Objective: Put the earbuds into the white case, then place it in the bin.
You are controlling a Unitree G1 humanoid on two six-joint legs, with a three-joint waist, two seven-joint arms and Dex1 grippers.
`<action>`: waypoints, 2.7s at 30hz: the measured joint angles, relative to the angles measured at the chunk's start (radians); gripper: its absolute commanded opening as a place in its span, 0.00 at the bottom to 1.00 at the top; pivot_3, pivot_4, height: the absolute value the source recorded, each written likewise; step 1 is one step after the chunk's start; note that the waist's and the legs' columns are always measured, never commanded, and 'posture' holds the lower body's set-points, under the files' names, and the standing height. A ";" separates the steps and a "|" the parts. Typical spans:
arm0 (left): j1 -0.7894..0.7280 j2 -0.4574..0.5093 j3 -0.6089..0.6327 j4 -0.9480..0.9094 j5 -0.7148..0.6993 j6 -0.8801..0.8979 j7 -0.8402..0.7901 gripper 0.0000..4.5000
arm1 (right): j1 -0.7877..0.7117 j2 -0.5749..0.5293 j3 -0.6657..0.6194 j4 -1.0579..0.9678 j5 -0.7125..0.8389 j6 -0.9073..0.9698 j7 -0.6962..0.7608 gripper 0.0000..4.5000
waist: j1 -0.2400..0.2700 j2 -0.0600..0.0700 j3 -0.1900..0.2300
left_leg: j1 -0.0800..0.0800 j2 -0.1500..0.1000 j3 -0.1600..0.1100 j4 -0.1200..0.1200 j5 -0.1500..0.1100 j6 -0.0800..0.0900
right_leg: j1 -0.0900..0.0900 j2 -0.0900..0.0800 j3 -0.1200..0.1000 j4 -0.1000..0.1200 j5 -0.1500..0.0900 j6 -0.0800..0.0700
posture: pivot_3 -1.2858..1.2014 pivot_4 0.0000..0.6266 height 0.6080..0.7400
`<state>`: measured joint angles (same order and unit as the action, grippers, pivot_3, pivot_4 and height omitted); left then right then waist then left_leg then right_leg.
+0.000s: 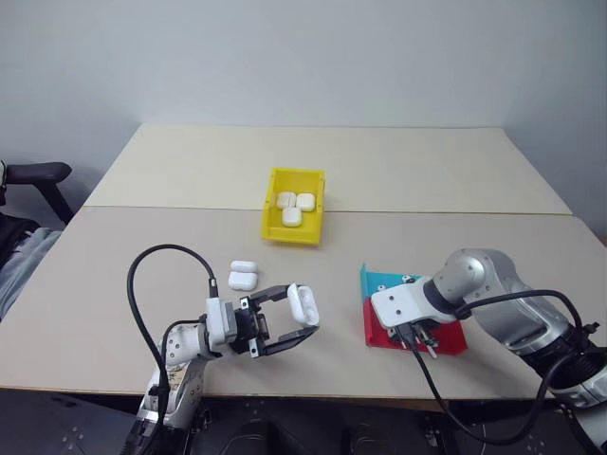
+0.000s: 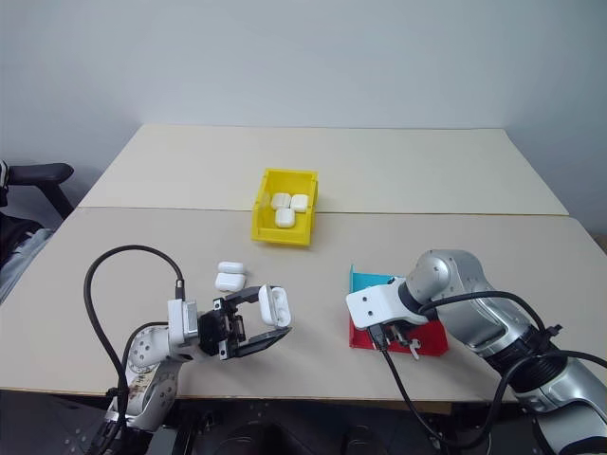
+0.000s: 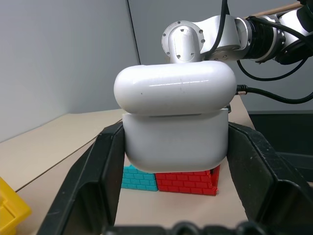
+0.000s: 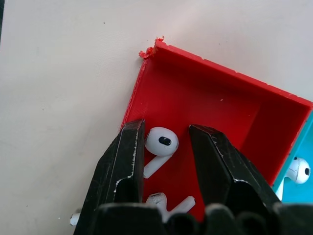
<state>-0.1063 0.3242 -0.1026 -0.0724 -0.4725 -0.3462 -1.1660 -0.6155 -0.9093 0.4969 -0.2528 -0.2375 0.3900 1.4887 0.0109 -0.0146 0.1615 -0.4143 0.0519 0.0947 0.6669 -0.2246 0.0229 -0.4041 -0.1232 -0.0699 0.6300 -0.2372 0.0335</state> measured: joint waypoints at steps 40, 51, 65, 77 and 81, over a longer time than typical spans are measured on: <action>-0.005 0.001 -0.016 0.000 0.000 -0.002 0.018 0.63 | 0.026 -0.026 -0.008 -0.043 -0.001 0.086 -0.029 0.16 | 0.000 0.000 0.000 | 0.000 0.000 -0.001 0.000 0.000 0.000 | 0.000 0.000 0.000 0.000 0.000 0.000 | 0.52 0.24 1.00; -0.072 -0.008 -0.012 -0.069 -0.073 0.079 0.046 0.63 | -0.054 0.068 -0.582 -0.138 0.412 0.279 -0.163 0.16 | 0.002 0.000 0.000 | 0.000 0.000 -0.004 0.000 0.000 0.000 | 0.001 0.000 -0.001 0.000 0.000 0.000 | 0.52 0.24 1.00; -0.225 -0.034 -0.019 -0.135 -0.239 0.310 0.022 0.63 | -0.034 0.434 -0.752 -0.195 0.951 0.072 -0.266 0.16 | -0.001 0.000 0.000 | 0.000 0.000 -0.004 0.000 0.000 0.000 | 0.001 0.000 -0.001 0.001 0.000 0.000 | 0.52 0.24 1.00; -0.228 -0.038 0.003 -0.163 -0.296 0.346 -0.045 0.63 | 0.003 0.471 -0.616 -0.091 0.918 -0.154 -0.215 0.16 | -0.001 0.000 0.000 | 0.000 0.000 -0.001 0.000 0.000 0.000 | 0.001 0.001 0.000 0.001 0.000 0.000 | 0.52 0.24 1.00; -0.220 -0.046 0.003 -0.167 -0.291 0.344 -0.046 0.63 | 0.003 0.471 -0.587 -0.081 0.918 -0.193 -0.206 0.16 | -0.001 0.000 0.000 | 0.000 0.000 0.000 0.000 0.000 0.000 | 0.001 0.001 0.000 0.001 0.000 0.000 | 0.52 0.24 1.00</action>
<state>-0.3262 0.2779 -0.1001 -0.2390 -0.7639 -0.0019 -1.2125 -0.6120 -0.4380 -0.0901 -0.3342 0.6801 0.1975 1.2825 0.0104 -0.0144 0.1614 -0.4144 0.0515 0.0942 0.6664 -0.2245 0.0228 -0.4031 -0.1224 -0.0703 0.6306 -0.2370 0.0335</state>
